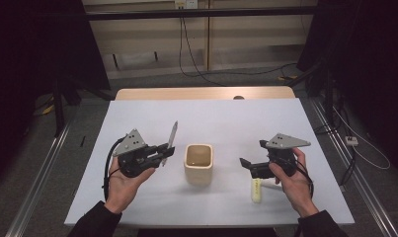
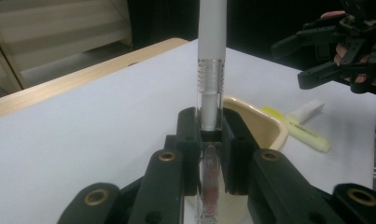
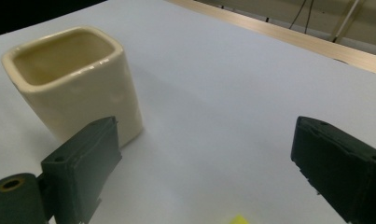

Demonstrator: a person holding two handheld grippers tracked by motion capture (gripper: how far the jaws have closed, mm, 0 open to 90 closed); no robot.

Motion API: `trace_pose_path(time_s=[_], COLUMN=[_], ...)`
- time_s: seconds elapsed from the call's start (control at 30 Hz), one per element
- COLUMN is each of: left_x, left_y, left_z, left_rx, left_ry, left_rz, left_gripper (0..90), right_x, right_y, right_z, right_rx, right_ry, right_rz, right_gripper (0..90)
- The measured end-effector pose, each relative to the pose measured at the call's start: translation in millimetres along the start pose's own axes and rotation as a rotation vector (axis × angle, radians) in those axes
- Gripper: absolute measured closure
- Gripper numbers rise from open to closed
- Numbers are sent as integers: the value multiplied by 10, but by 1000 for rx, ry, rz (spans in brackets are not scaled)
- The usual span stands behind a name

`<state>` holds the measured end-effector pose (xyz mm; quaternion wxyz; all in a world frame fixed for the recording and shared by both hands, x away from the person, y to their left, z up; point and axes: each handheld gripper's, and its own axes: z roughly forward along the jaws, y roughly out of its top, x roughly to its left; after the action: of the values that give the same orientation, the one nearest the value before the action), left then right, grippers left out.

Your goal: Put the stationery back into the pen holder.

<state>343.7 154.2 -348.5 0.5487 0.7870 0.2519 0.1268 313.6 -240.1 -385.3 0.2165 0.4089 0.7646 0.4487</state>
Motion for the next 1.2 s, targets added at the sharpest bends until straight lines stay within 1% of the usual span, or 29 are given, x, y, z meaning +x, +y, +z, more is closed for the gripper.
trace_pose_path(time_s=[0.13,0.2,0.3,0.33,0.4,0.43,0.5,0.6,0.7,0.83,0.87,0.9,0.97,1.0,1.13,1.2], left_x=[-6,-10,-16,-15,-21,-21,-31,-39,-29,-23,-23,-21,-18,-23,-61,-73], left_y=[54,79,109,118,135,144,163,210,254,272,275,279,299,311,377,407], left_z=[-18,-23,-17,-14,-6,-4,2,15,53,112,122,133,151,163,229,266], left_rx=[-8,-12,-19,-20,-24,-23,-30,-39,-47,-50,-50,-53,-49,-47,-55,-58], left_ry=[5,6,4,0,-1,-3,-8,-12,-14,-15,-11,-14,-18,-23,-26,-30], left_rz=[8,8,6,7,9,13,11,17,20,14,15,8,8,7,20,20], left_gripper=[799,799,799,798,798,798,798,798,799,798,799,799,799,799,798,799], right_x=[-40,-61,-77,-82,-100,-109,-136,-163,-176,-187,-191,-193,-201,-203,-217,-218], right_y=[-116,-163,-222,-245,-294,-318,-364,-416,-469,-550,-566,-580,-614,-631,-690,-706], right_z=[-53,-86,-143,-157,-179,-188,-205,-234,-275,-325,-346,-369,-407,-420,-456,-471], right_rx=[5,1,-1,-4,-9,-8,-8,-10,-16,-11,-13,-18,-27,-28,-25,-27], right_ry=[-19,-20,-31,-31,-14,-18,-37,-49,-60,-71,-74,-74,-81,-82,-89,-93], right_rz=[7,18,21,24,42,46,41,56,69,68,67,69,68,75,80,82], right_gripper=[80,81,81,81,81,81,83,84,84,84,84,83,82,81,81,81])
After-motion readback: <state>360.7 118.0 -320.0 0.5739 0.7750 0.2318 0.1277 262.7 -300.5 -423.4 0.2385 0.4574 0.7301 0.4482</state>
